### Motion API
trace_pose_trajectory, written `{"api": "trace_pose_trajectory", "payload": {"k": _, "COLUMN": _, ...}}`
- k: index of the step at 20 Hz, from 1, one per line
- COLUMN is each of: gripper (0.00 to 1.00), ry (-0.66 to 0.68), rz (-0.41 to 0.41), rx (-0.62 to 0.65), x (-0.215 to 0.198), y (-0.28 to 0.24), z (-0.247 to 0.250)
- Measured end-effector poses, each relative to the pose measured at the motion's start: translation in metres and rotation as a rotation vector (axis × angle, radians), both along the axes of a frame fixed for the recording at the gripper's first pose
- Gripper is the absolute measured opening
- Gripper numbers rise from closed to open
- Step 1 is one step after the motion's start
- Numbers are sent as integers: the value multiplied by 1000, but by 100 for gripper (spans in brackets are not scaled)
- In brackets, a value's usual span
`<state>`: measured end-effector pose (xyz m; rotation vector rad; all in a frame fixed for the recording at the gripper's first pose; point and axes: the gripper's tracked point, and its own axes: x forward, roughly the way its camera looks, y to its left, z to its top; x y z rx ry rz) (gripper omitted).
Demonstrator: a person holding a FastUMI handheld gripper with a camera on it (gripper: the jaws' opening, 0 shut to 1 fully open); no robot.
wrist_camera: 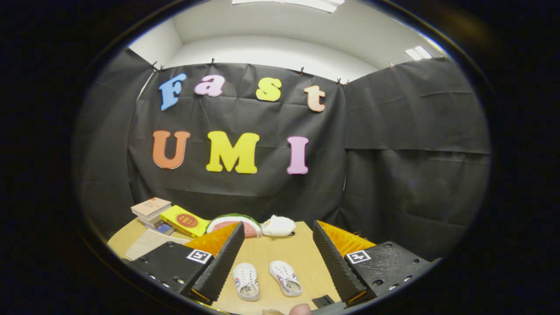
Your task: Open the storage box then place both shoes into the box .Put the left shoe in first, then the right shoe, with the right side of both shoes facing outward in a uniform manner.
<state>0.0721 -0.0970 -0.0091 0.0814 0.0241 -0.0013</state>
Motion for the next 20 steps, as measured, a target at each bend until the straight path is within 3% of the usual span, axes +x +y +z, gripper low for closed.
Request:
{"api": "trace_pose_trajectory", "payload": {"k": 9, "gripper": 95, "ry": 16, "rz": 106, "rx": 0, "x": 39, "y": -19, "z": -11}}
{"api": "trace_pose_trajectory", "payload": {"k": 11, "gripper": 95, "ry": 52, "rz": 174, "rx": -1, "x": 44, "y": -3, "z": -22}}
{"api": "trace_pose_trajectory", "payload": {"k": 16, "gripper": 95, "ry": 101, "rz": 235, "rx": 35, "x": 53, "y": 35, "z": -36}}
{"api": "trace_pose_trajectory", "payload": {"k": 20, "gripper": 95, "ry": 162, "rz": 393, "rx": 106, "x": 41, "y": 98, "z": -59}}
